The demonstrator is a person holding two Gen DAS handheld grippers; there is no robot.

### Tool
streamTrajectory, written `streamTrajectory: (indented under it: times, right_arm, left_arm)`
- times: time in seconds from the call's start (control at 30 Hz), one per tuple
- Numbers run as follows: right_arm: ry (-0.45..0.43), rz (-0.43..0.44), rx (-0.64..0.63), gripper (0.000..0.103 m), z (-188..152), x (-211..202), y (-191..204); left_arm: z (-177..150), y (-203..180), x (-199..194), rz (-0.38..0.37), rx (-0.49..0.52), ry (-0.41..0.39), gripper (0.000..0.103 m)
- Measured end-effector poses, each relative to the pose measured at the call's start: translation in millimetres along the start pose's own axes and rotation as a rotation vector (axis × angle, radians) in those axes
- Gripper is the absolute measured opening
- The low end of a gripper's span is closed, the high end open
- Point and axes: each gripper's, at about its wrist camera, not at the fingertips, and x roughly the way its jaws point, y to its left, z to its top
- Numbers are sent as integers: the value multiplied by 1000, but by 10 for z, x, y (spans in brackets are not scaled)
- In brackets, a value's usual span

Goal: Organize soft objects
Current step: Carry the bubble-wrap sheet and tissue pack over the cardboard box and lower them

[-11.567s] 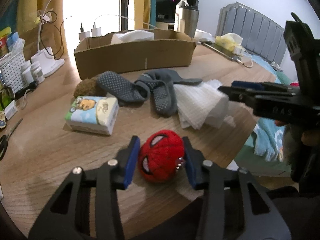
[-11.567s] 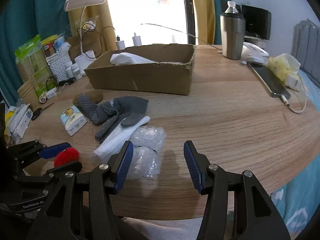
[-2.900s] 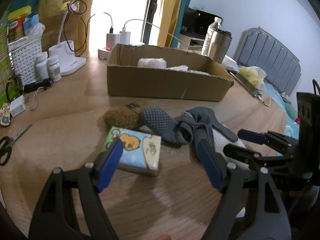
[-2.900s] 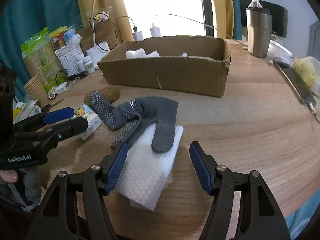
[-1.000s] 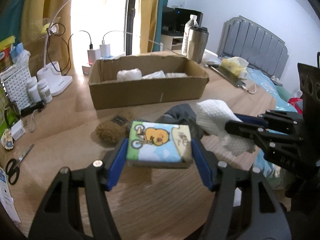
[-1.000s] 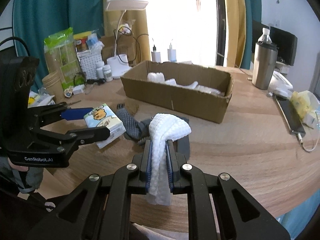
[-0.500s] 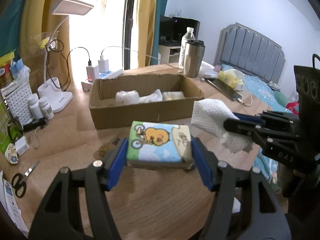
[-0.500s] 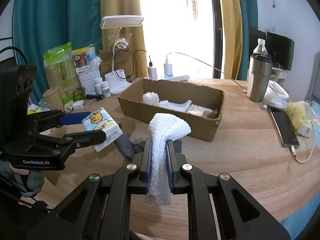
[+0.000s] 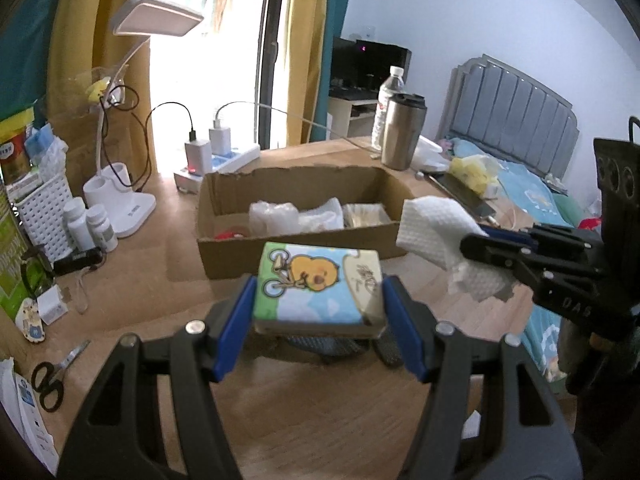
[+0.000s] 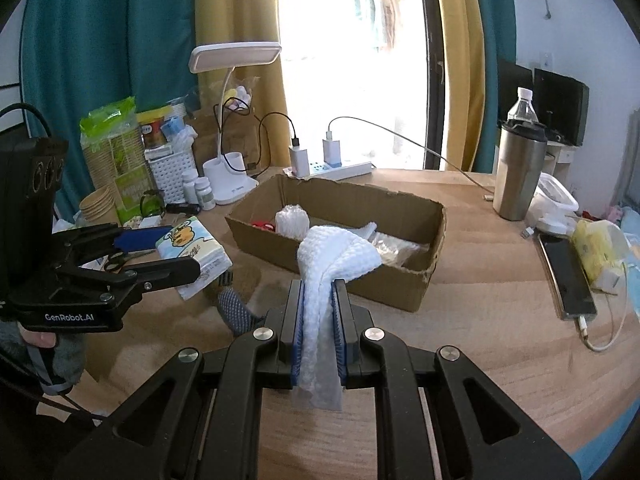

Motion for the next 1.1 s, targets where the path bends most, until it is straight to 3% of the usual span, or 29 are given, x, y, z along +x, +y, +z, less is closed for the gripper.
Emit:
streamTrajectory:
  times: [1.1]
  right_arm:
    - [6,14,18,15,472,526,-302]
  left_arm:
    - [468,404,441,46,-27,0,66]
